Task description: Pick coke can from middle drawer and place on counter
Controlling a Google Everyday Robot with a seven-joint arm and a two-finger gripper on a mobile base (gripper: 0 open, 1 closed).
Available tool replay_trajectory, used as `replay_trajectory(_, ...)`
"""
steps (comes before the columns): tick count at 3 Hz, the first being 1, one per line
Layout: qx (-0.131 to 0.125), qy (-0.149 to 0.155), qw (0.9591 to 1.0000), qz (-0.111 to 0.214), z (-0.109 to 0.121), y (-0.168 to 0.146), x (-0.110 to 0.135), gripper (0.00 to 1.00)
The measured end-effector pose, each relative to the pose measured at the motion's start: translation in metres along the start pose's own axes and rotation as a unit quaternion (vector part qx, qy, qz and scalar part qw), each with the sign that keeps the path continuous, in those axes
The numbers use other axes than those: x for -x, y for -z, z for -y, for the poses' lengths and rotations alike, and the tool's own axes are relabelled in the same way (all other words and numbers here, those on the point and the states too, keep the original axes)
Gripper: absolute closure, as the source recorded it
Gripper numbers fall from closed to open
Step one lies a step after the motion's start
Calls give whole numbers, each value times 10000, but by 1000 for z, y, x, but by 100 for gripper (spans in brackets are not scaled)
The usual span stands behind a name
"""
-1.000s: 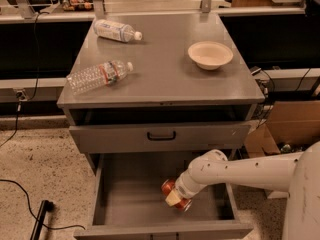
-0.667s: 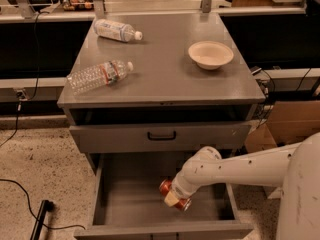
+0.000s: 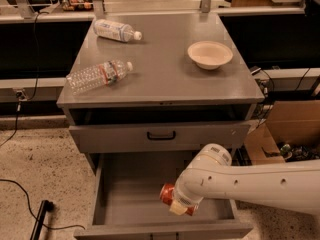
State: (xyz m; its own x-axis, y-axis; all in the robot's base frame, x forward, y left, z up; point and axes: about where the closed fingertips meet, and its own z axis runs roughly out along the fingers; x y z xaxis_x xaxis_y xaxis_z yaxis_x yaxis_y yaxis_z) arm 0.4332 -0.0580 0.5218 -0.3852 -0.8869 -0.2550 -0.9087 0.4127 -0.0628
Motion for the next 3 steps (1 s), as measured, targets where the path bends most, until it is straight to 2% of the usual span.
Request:
replay_trajectory(1,181,200,9996,-14,-5,49,16,100)
replay_trajectory(2,331,711,9969,-84,6,97,45,100)
replay_trajectory(3,449,1129,9923,-255,24,142,84,100)
